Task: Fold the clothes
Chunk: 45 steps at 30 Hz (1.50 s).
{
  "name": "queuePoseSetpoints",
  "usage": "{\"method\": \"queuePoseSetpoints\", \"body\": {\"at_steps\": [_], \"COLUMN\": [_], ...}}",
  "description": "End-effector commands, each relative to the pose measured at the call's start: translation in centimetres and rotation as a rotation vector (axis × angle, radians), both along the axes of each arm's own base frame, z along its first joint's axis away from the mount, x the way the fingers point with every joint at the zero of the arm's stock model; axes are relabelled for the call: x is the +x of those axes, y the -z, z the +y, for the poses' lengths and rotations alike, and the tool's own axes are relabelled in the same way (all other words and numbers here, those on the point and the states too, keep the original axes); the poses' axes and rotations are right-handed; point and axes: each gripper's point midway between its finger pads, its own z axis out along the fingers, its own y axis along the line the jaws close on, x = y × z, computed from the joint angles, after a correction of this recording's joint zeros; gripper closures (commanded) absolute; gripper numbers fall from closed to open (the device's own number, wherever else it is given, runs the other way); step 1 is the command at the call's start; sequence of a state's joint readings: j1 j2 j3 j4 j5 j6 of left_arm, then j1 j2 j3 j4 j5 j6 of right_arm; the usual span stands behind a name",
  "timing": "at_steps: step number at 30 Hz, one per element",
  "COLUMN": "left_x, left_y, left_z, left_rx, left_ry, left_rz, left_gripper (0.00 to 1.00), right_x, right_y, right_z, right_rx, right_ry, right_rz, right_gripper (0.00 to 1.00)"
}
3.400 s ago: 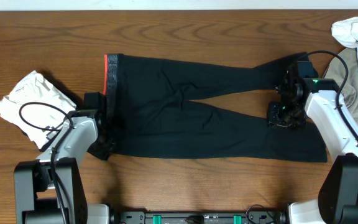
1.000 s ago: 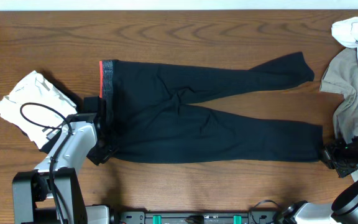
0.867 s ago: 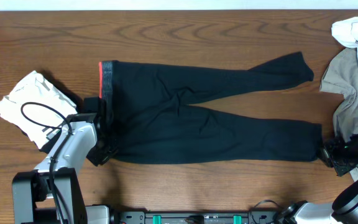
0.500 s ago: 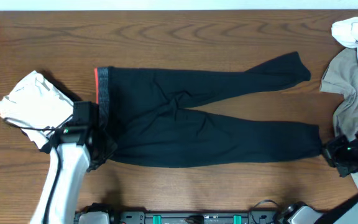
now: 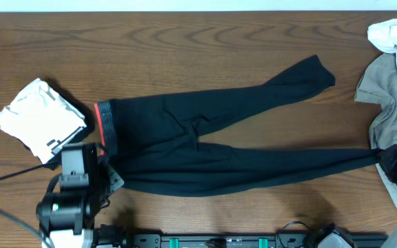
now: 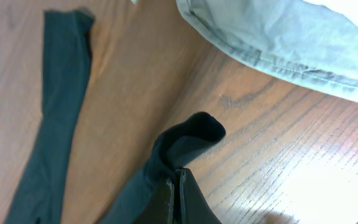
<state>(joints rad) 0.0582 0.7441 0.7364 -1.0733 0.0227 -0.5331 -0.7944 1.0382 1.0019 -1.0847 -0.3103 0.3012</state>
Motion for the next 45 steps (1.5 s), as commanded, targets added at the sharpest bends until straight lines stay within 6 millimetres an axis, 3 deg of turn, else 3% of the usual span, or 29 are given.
{"method": "queuePoseSetpoints", "body": {"at_steps": [1,7,14,22,28,38,45], "left_x": [0.7,2.9,6.6,11.2,14.1,15.1,15.8], "left_y": [-2.7,-4.2,-3.6,-1.8,-1.8,-2.1,-1.3], "left_z": [0.4,1.0,1.2,1.5,1.7,3.3,3.6], "left_rx": [0.030,0.056,0.057,0.058,0.064,0.138,0.150], "left_ry": [0.002,-0.011,-0.010,-0.010,-0.009,-0.064,-0.071], "left_rz": [-0.103,-0.190,-0.199,-0.206,-0.266,-0.296,-0.286], "left_gripper": [0.85,0.85,0.86,0.86,0.90,0.91,0.92], "right_x": [0.0,0.9,4.5,9.6,12.8,17.7,21.5], "right_y": [-2.4,-4.0,-4.0,-2.9,-1.2,1.9,2.9], "right_z": [-0.7,-0.7,-0.1,-0.3,-0.5,0.2,1.1], "right_rx": [-0.060,-0.087,-0.090,-0.115,-0.101,-0.117,-0.143], "right_ry": [0.000,-0.024,-0.155,-0.255,-0.292,-0.350,-0.359], "right_rz": [-0.020,-0.047,0.014,0.106,0.131,0.122,0.050], "right_gripper": [0.99,0.99,0.99,0.99,0.99,0.99,0.99]}}
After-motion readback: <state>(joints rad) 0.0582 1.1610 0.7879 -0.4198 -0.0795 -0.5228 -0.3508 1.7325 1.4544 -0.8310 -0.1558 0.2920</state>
